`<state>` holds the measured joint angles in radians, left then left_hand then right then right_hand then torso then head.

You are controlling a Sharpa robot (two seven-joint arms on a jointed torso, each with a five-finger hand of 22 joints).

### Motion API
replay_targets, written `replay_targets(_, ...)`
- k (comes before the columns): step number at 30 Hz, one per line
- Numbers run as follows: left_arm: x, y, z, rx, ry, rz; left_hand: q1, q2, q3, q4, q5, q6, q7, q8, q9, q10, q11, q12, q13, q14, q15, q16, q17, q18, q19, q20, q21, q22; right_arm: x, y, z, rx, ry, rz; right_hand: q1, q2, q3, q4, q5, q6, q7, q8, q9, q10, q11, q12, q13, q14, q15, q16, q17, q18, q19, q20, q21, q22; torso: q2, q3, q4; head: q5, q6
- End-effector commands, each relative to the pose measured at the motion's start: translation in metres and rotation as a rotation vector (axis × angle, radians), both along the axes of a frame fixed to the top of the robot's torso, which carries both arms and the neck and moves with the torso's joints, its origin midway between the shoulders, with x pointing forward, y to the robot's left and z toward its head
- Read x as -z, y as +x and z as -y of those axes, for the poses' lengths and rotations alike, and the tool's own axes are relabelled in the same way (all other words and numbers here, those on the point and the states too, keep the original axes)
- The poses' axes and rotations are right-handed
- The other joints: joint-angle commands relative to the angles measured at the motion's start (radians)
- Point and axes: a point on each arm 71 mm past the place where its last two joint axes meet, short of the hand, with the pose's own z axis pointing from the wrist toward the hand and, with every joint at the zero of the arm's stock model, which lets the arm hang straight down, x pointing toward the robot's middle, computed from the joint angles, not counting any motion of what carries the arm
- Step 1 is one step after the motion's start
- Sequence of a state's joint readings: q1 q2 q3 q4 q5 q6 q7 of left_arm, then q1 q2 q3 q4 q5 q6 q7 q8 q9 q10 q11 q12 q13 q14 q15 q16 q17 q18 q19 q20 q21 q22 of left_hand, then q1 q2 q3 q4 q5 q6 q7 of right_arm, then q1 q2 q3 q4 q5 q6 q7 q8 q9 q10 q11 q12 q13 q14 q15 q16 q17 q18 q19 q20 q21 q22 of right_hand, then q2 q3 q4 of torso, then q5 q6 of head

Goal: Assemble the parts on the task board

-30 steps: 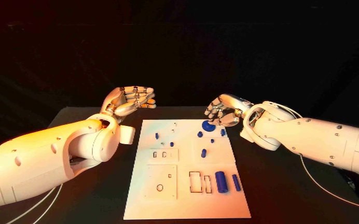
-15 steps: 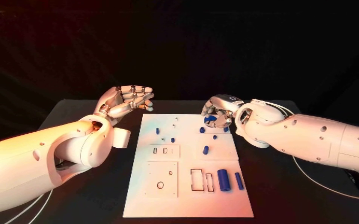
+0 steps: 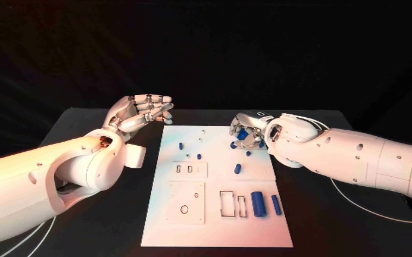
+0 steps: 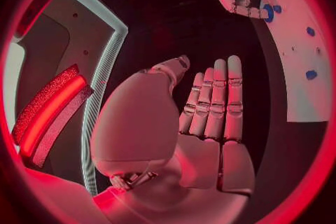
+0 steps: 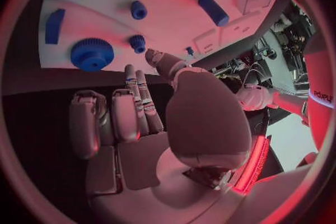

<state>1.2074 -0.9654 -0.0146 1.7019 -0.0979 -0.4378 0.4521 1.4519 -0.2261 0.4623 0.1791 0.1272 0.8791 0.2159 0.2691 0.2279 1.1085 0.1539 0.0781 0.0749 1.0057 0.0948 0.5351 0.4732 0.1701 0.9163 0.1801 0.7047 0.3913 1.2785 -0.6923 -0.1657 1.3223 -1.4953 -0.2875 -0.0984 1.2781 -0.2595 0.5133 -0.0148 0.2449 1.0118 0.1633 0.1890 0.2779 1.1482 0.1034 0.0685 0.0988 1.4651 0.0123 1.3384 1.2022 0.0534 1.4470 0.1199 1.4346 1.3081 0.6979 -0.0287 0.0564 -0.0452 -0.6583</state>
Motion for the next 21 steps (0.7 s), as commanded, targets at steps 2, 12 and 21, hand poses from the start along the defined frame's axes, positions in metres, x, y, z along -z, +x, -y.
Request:
replay_targets(2,-0.0030,-0.0004,0.0015,0.021,-0.006,0.012,-0.011,0.002,0.000,-0.007,-0.005,-0.009,0.004,0.003,0.001,-0.006,0.002,-0.004,0.001,-0.008,-0.002,0.006,0.002,0.008,-0.009,0.002,0.006,0.003,0.0057,-0.0002,0.0002,-0.006,-0.055,-0.031,0.002,-0.003,0.000,0.006,-0.004,-0.008,-0.001,-0.004,0.002,-0.004,-0.003,-0.003,0.002,0.048,0.004,0.009,0.004,-0.008,0.012,0.000,0.009,0.044,0.006,-0.0001,0.0038,-0.002,0.001)
replay_targets(12,-0.0030,0.0006,0.0005,0.019,-0.006,0.012,-0.012,0.003,0.001,-0.008,-0.006,-0.011,0.005,0.003,0.002,-0.007,0.002,-0.004,0.001,-0.008,-0.002,0.012,0.005,0.009,-0.013,0.003,0.013,0.007,0.0081,-0.0001,0.0006,-0.005,-0.064,-0.045,0.004,0.002,0.008,0.012,-0.001,-0.001,-0.002,-0.001,0.009,0.012,-0.006,0.000,0.007,0.047,0.003,0.021,0.011,-0.012,0.022,0.000,0.025,0.070,0.011,-0.0004,0.0059,-0.006,0.002)
replay_targets(21,-0.0028,0.0011,0.0004,0.020,-0.008,0.010,-0.012,0.003,0.001,-0.008,-0.006,-0.011,0.005,0.003,0.002,-0.008,0.002,-0.004,0.001,-0.008,-0.002,0.013,0.006,0.009,-0.014,0.003,0.015,0.008,0.0111,0.0007,0.0007,-0.004,-0.066,-0.053,0.009,0.016,0.040,0.021,-0.001,0.015,-0.006,0.008,0.022,0.043,-0.012,0.002,0.013,0.046,-0.001,0.035,0.018,-0.016,0.032,-0.003,0.040,0.095,0.014,-0.0022,0.0082,-0.007,0.001)
